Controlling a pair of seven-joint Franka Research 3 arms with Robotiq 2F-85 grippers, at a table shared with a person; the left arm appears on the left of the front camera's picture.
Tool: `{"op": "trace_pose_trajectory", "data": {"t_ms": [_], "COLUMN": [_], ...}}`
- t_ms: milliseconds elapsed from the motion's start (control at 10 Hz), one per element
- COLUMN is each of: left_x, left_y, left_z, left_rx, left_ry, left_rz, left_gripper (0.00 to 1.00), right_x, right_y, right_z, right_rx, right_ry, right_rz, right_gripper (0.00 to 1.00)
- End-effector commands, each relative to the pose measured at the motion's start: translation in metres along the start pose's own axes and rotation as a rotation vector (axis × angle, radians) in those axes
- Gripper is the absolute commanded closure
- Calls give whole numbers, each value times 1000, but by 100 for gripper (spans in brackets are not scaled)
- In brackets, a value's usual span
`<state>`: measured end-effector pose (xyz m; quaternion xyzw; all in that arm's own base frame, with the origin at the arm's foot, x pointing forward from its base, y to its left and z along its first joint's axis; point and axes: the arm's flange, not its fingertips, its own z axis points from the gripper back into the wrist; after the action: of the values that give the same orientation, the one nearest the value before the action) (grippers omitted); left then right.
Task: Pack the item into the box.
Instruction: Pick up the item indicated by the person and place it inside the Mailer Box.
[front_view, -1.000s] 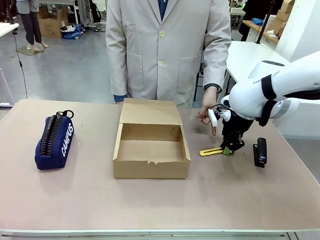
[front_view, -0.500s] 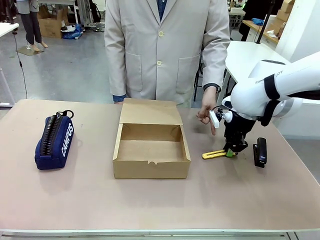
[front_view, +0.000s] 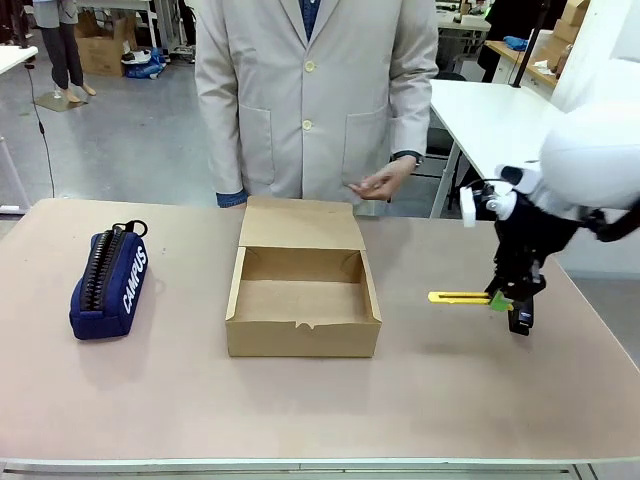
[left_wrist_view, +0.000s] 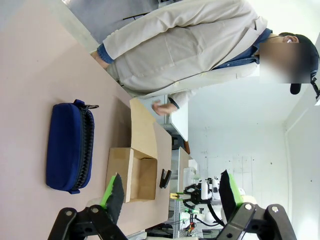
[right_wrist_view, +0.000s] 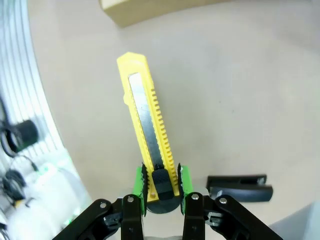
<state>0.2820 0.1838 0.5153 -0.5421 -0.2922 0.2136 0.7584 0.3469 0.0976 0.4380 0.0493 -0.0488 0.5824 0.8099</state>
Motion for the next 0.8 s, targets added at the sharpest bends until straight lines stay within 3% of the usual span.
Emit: {"op": "trace_pose_trajectory", "data": {"t_ms": [0, 100, 200, 300, 400, 500, 600, 700], "left_x": [0, 0, 0, 0, 0, 0, 0, 0], "left_y": [-2, -2, -2, -2, -2, -2, -2, -2], "left_z": [-1, -1, -1, -1, -1, -1, -1, -1], "left_rx": [-24, -24, -24, -24, -24, -24, -24, -24], "left_ry": [-9, -9, -9, -9, -9, -9, -9, -9], "left_rz": [-4, -4, -4, -4, -4, -4, -4, -4], "left_gripper": [0, 0, 0, 0, 0, 0, 0, 0], "right_x": [2, -1, -15, 5, 3, 13, 43, 77], "right_y": [22, 20, 2, 12, 4, -4, -3, -7], "right_z": [3, 2, 1, 30, 34, 21, 17, 13], "right_rx": [-118, -159, -208, -92, -141, -91, -117, -141], "right_ry": [-15, -23, -62, -50, -70, -75, -87, -144], "right_rz": [-251, -325, -294, -214, -274, -252, -183, -225], "right_gripper": [100, 100, 100, 100, 68, 68, 68, 68]}}
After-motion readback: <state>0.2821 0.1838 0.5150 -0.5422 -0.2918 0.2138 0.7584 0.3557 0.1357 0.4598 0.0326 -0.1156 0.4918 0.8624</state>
